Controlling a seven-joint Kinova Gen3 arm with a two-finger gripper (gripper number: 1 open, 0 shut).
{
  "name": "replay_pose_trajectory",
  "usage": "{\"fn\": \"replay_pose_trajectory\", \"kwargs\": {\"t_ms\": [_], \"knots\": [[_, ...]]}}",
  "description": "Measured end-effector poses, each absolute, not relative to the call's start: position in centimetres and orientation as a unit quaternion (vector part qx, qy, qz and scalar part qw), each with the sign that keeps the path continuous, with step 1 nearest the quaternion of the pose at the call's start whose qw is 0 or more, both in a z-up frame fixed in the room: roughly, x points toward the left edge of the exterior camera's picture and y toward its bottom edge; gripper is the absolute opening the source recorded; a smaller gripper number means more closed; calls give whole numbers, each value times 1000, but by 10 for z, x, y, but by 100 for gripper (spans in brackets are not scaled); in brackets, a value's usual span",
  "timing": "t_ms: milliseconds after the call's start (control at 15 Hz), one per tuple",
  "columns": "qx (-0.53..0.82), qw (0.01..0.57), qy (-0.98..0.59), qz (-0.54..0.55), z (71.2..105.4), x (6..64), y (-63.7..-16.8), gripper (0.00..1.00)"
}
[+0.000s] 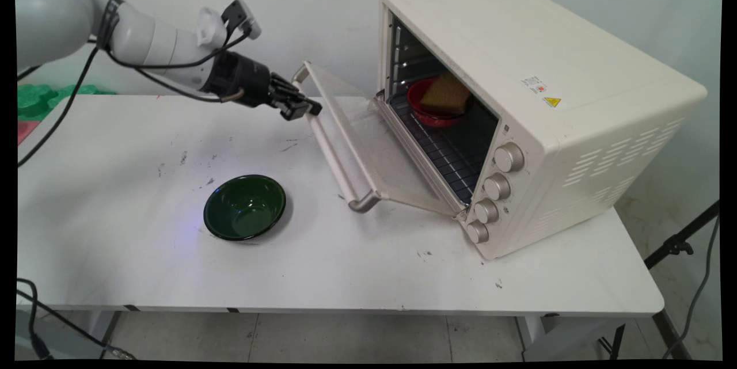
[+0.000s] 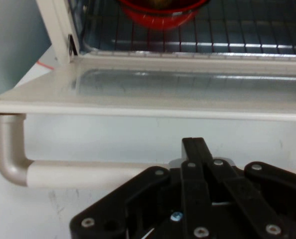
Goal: Open the oven
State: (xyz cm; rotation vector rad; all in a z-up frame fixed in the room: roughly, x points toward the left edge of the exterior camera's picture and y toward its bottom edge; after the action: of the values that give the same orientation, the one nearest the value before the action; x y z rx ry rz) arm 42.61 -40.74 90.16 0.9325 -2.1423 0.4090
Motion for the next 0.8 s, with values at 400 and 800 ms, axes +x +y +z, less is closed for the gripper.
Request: {"fn": "replay_pose_trajectory", "kwargs": {"t_ms": [400, 800], "knots": [[367, 380, -834, 160, 878, 451, -398, 0], [365, 382, -834, 159, 861, 475, -387, 0]]}}
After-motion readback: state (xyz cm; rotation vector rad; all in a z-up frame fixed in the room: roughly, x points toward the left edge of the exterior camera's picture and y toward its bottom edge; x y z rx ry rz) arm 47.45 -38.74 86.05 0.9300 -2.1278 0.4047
